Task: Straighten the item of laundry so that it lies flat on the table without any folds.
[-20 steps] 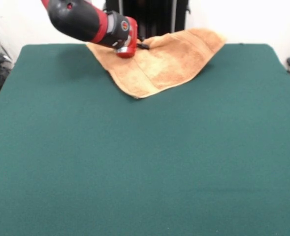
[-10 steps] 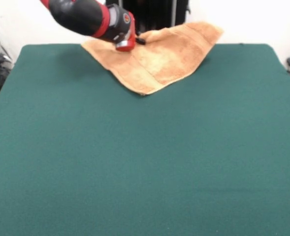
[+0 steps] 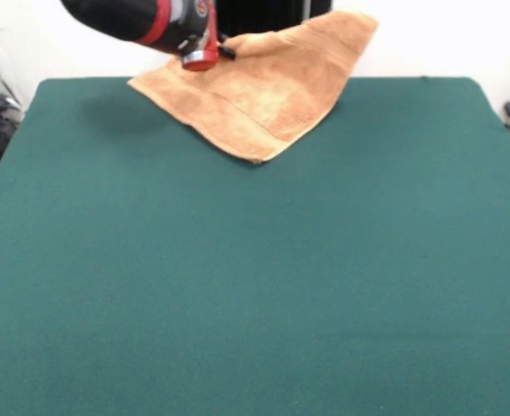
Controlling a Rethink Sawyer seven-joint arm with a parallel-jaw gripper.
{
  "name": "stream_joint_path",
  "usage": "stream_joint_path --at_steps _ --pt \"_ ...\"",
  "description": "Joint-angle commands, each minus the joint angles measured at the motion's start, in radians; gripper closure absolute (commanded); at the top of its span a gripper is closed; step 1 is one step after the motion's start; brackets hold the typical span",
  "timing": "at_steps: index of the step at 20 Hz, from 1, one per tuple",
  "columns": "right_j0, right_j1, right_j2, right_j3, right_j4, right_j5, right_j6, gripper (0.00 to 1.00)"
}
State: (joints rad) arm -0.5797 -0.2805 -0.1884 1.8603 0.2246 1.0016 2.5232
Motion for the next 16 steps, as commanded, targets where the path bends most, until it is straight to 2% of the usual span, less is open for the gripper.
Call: stream_joint_path --at_steps 1,11,16 --pt "0.019 0.006 0.051 -0.105 -0.001 0.093 0.09 1.0" --pt "0.01 0.019 0.054 -0.137 -0.013 0.12 0.076 1.0" --pt "0.002 0.022 0.054 -0.121 0.007 0.113 0.094 1.0"
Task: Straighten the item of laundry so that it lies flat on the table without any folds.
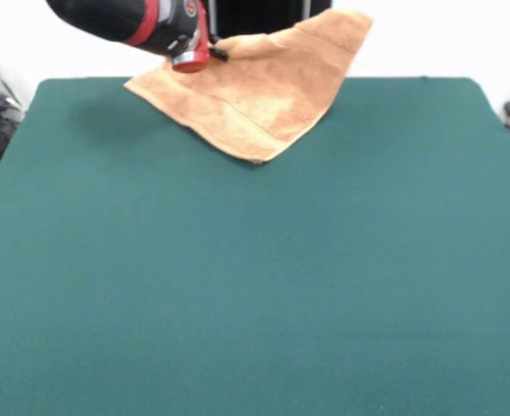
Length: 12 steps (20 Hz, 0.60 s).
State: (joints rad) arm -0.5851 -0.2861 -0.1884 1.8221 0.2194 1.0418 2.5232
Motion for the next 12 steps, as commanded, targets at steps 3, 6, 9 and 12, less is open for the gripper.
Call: stream_joint_path --at_steps 3,6,9,12 --pt "0.01 0.022 0.046 -0.09 0.011 0.097 0.11 1.0" --pt "0.019 -0.004 0.025 -0.093 -0.001 0.135 0.126 1.0" --pt "0.038 -0.038 -0.005 -0.12 -0.034 0.219 0.143 1.0" --pt "0.044 -0.054 -0.03 -0.18 -0.078 0.32 0.146 1.0"
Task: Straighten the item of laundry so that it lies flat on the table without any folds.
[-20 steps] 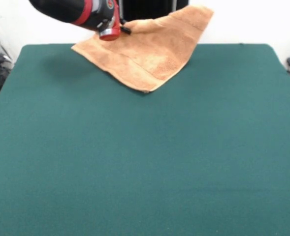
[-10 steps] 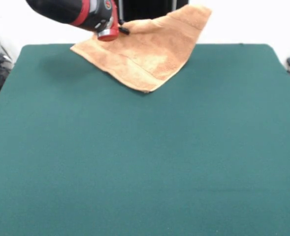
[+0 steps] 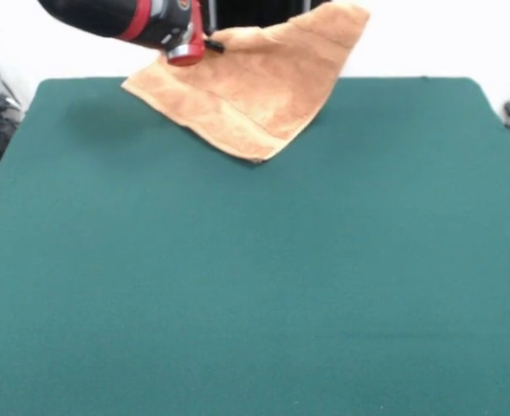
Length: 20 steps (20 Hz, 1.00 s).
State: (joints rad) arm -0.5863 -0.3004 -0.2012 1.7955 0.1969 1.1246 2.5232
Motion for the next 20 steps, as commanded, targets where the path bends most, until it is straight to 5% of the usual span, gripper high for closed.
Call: stream_joint_path --at_steps 1,20 --pt "0.043 -0.041 -0.018 -0.16 -0.062 0.246 0.143 1.0" --pt "-0.007 0.049 -0.014 -0.269 -0.099 0.291 0.087 1.0"
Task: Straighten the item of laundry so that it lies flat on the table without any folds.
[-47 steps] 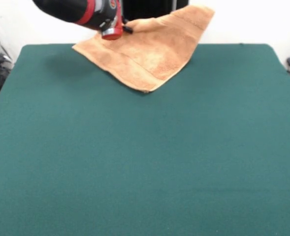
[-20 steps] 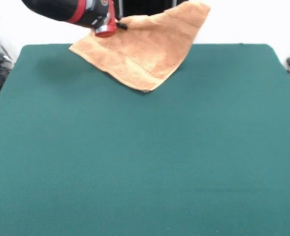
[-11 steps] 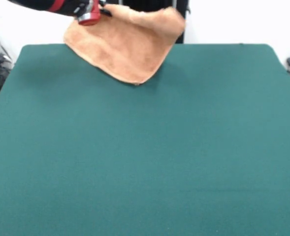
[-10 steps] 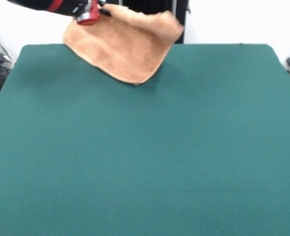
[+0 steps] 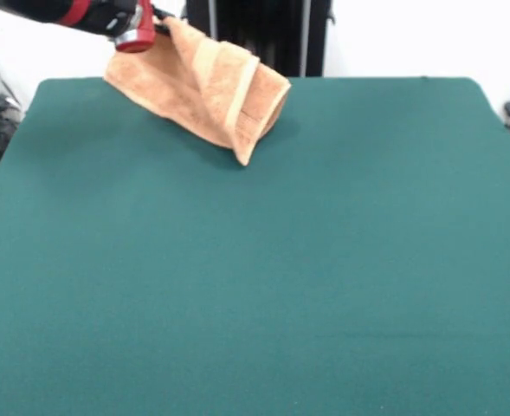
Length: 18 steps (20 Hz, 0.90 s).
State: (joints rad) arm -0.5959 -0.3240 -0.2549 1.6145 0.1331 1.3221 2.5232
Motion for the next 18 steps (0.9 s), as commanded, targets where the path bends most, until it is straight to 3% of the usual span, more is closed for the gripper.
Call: stream_joint_path --at_steps 1,9,10,12,18 --pt "0.0 0.078 0.042 -0.095 -0.036 0.094 0.085 1.0" --pt "-0.002 0.103 0.042 -0.132 -0.057 0.115 0.091 1.0" --pt "0.005 0.12 0.041 -0.187 -0.111 0.189 0.055 1.0" --pt "0.003 0.152 0.051 -0.247 -0.139 0.262 0.042 1.0" --pt "-0.006 0.154 0.055 -0.248 -0.142 0.237 0.059 1.0"
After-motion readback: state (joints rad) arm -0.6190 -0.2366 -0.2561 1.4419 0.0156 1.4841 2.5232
